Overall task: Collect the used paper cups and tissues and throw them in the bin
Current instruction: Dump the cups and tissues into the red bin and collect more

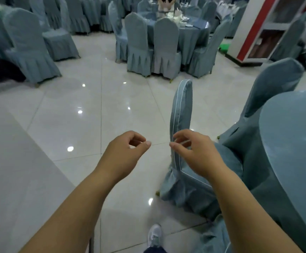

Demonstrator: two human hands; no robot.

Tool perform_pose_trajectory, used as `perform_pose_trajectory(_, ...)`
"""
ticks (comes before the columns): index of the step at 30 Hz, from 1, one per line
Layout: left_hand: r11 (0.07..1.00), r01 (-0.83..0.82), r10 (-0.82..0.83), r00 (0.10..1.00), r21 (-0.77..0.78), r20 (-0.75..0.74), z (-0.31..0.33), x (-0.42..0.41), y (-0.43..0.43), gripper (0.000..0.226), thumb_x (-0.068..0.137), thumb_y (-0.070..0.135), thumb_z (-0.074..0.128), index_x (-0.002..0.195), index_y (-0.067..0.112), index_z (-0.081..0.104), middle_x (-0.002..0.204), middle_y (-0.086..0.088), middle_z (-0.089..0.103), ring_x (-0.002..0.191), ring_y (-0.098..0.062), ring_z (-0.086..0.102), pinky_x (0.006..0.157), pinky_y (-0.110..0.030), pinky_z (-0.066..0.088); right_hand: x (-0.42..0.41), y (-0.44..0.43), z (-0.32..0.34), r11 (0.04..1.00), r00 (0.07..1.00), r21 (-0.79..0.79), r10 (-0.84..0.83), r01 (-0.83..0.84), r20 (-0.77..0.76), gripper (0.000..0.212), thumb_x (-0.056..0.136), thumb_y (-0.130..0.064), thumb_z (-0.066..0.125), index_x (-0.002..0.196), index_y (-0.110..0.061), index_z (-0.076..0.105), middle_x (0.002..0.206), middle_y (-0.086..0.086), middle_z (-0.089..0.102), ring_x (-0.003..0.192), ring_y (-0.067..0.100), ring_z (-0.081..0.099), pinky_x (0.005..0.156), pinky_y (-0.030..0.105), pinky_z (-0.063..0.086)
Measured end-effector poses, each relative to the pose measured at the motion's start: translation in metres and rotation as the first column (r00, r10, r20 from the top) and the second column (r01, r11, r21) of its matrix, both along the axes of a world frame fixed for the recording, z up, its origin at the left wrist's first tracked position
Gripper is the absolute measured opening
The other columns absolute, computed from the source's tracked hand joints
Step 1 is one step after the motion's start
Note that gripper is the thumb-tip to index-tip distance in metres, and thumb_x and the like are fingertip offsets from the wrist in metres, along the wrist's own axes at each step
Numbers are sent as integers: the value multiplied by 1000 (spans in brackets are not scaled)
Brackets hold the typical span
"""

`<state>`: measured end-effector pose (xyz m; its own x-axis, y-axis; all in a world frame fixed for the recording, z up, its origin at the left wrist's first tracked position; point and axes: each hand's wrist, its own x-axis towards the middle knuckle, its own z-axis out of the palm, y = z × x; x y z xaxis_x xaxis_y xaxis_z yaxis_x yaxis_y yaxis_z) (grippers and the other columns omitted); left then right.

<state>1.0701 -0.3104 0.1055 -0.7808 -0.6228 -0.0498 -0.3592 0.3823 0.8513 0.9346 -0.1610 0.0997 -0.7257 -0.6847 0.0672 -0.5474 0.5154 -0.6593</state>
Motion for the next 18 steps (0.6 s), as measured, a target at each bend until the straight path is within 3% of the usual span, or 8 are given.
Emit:
perform_pose_trajectory(5,996,45,-48,998,-76,-37,13,-104,-52,17,89,41,59,98,27,63,93,12,63,87,-7,60,67,-18,42,-94,-42,6,989,996,-126,-80,75,-31,25,88,-37,63,108,-23,63,92,-12,64,85,6,61,81,30,54)
perform_pose_trajectory(18,967,226,-228,974,-116,-8,45,-332,-176,16,87,45,59,96,33,61,92,15,63,87,-6,60,69,-24,45,-295,-133,34,912,943,-254,-333,323,5,13,86,-31,68,97,-26,64,85,-17,64,82,0,60,72,15,48)
